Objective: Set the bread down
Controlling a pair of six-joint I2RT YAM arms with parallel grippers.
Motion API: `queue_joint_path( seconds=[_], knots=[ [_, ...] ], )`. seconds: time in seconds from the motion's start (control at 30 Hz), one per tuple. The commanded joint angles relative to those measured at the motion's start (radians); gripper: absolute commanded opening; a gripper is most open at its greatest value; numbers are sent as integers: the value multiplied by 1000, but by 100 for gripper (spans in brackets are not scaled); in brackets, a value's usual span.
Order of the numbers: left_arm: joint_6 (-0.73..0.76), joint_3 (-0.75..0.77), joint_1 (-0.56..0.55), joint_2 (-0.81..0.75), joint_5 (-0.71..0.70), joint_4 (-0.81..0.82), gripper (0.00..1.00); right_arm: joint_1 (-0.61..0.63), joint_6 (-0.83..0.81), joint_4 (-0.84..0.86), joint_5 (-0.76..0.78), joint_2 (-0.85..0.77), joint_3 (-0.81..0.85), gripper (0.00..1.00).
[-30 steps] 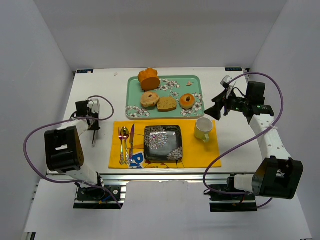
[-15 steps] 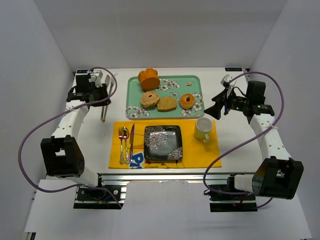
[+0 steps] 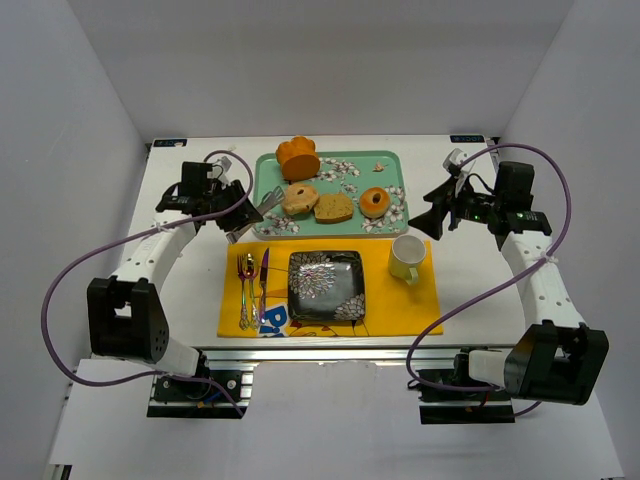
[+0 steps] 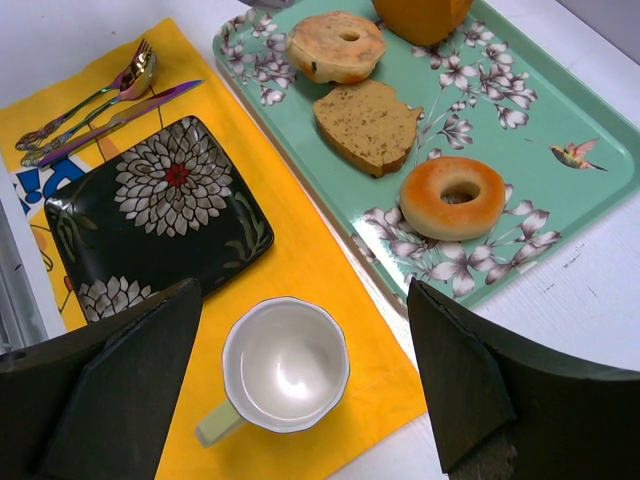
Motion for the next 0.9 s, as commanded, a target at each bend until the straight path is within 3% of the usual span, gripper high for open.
queue_joint_path(
  seconds=[0.0, 0.4, 0.87],
  knots=[
    [-81, 18, -13, 4, 18, 33, 49, -4, 10, -1, -25, -36, -4, 88],
    [-92, 62, -13, 86, 43, -23, 54, -4, 2, -7, -22, -55, -24, 89],
    [-216, -2, -13, 87, 143, 122, 55, -4, -6, -8, -20, -58, -28, 89]
  ],
)
